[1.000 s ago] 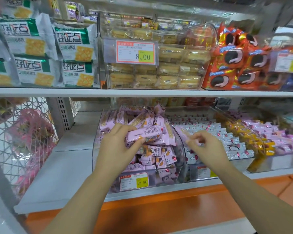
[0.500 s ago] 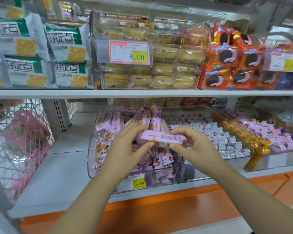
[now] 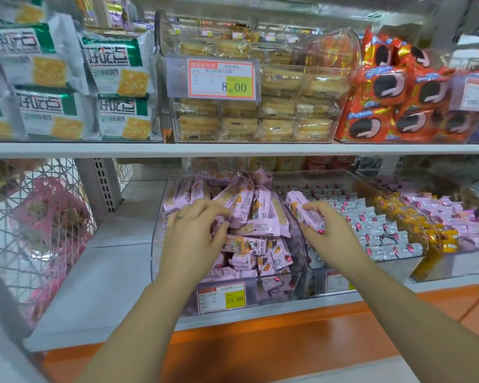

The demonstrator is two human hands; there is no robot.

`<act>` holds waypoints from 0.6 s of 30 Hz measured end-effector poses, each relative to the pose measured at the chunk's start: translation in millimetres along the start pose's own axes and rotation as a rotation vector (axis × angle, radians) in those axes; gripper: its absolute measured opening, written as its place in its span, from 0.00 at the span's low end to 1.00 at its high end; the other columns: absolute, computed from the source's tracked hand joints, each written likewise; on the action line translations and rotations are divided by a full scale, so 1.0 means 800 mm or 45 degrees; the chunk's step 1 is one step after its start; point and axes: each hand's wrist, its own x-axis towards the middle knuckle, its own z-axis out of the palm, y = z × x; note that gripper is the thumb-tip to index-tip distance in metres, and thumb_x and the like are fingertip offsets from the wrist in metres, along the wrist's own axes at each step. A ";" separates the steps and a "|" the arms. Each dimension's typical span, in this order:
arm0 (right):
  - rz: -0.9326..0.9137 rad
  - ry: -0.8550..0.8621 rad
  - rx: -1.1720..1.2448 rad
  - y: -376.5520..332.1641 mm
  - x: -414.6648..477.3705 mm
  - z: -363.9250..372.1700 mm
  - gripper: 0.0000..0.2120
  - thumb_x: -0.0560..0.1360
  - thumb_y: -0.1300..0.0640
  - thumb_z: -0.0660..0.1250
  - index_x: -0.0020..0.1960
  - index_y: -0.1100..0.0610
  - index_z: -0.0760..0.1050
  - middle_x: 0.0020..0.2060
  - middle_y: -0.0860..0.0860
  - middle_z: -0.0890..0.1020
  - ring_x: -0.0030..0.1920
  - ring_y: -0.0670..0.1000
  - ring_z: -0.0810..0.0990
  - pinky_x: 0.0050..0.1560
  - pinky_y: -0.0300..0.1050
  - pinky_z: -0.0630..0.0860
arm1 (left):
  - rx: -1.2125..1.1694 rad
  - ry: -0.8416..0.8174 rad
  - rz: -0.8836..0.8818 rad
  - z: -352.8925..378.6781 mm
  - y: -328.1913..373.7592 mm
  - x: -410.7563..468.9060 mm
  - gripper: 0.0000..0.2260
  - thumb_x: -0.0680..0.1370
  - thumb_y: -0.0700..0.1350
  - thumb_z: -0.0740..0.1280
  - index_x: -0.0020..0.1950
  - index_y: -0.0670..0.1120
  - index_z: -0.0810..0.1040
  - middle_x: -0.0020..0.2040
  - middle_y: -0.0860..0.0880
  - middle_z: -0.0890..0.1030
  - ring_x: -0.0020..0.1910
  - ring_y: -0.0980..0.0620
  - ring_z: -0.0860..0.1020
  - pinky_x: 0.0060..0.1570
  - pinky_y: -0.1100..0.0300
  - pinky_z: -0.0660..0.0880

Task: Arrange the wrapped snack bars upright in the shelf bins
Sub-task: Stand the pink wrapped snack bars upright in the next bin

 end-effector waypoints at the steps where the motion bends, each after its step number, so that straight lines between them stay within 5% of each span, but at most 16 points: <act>1: -0.017 -0.043 -0.004 0.001 -0.001 -0.002 0.18 0.77 0.60 0.62 0.65 0.48 0.69 0.67 0.50 0.70 0.46 0.43 0.73 0.46 0.38 0.70 | 0.010 0.019 -0.010 -0.001 -0.002 0.001 0.08 0.74 0.42 0.70 0.51 0.51 0.81 0.52 0.54 0.79 0.51 0.49 0.77 0.55 0.54 0.62; 5: 0.031 -0.206 0.086 0.003 -0.005 -0.013 0.24 0.77 0.65 0.61 0.69 0.44 0.67 0.72 0.47 0.65 0.28 0.40 0.68 0.27 0.33 0.68 | 0.029 0.053 -0.061 -0.006 -0.011 0.004 0.07 0.74 0.43 0.70 0.51 0.50 0.81 0.52 0.54 0.79 0.54 0.49 0.75 0.55 0.56 0.61; 9: 0.013 -0.345 -0.038 0.002 -0.004 -0.022 0.31 0.76 0.67 0.63 0.73 0.43 0.61 0.74 0.47 0.60 0.32 0.38 0.66 0.23 0.30 0.66 | 0.018 0.036 -0.070 -0.006 -0.013 0.003 0.07 0.74 0.43 0.69 0.51 0.50 0.81 0.52 0.53 0.79 0.56 0.49 0.75 0.56 0.55 0.61; 13: -0.048 -0.398 -0.206 0.007 -0.002 -0.022 0.37 0.75 0.64 0.66 0.75 0.42 0.54 0.74 0.50 0.61 0.27 0.38 0.65 0.27 0.29 0.67 | 0.033 0.016 -0.054 -0.006 -0.015 0.002 0.07 0.74 0.43 0.69 0.51 0.51 0.81 0.52 0.54 0.79 0.56 0.49 0.75 0.57 0.56 0.61; 18: -0.090 -0.289 -0.216 0.002 -0.001 -0.018 0.32 0.75 0.62 0.66 0.73 0.44 0.59 0.73 0.50 0.64 0.37 0.37 0.69 0.53 0.40 0.71 | 0.022 0.009 -0.047 -0.005 -0.016 0.001 0.07 0.74 0.43 0.69 0.51 0.51 0.81 0.52 0.54 0.79 0.55 0.49 0.75 0.57 0.57 0.61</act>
